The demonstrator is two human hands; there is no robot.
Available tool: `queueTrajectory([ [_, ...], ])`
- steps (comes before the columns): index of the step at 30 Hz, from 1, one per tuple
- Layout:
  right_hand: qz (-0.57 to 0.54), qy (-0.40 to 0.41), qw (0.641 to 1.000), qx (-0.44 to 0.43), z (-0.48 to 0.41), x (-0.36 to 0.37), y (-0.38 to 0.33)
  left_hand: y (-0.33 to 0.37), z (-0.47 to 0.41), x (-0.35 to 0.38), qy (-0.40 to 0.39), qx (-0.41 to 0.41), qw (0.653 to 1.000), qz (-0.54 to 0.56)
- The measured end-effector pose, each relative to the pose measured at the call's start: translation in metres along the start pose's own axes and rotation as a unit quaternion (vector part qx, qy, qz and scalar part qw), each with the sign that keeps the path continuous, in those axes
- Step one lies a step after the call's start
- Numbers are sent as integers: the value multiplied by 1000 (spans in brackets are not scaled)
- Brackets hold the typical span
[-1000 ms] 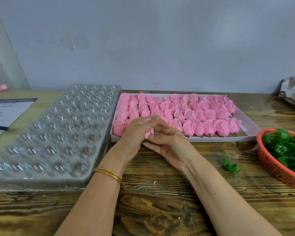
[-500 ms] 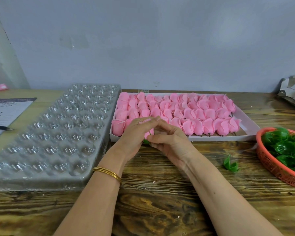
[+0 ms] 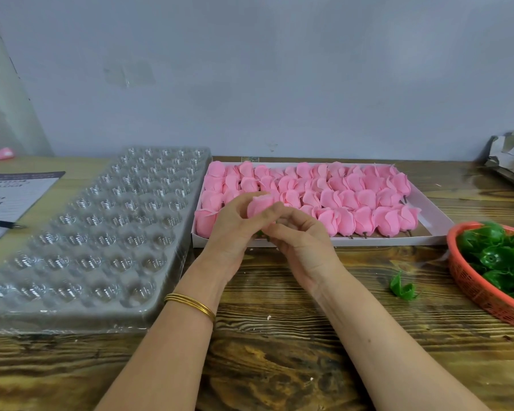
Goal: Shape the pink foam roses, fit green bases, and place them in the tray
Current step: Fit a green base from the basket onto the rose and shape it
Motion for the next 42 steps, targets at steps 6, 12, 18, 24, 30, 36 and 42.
queueTrajectory([
  [6, 32, 38, 998, -27, 0, -6, -3, -9, 0, 12, -53, -7, 998, -23],
  [12, 84, 4, 996, -34, 4, 1, -4, -11, -2, 13, -62, 2, 998, -19],
  [18, 139, -5, 990, -34, 7, 6, -9, -14, -5, 8, -34, 14, 999, -28],
  [24, 167, -26, 985, -32, 10, 9, -10, -17, -5, 6, -26, 3, 999, -26],
  [30, 179, -28, 983, -38, 7, 9, -8, -15, -4, 6, -20, 5, 999, -25],
  [36, 194, -20, 979, -64, 4, 11, -13, -12, -3, 6, 0, 13, 999, -39],
  [42, 213, 28, 969, -124, 2, 6, -33, -5, -2, -7, 81, 40, 993, -82],
])
Point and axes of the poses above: each hand's wrist, its own z-axis away from the middle knuckle, its own x-axis out of the palm, y = z × x, the point moved 10 cm from there along -z, towards the middle knuckle, and after that the axes turned 1 degree about -z, right-handed, at the moved point
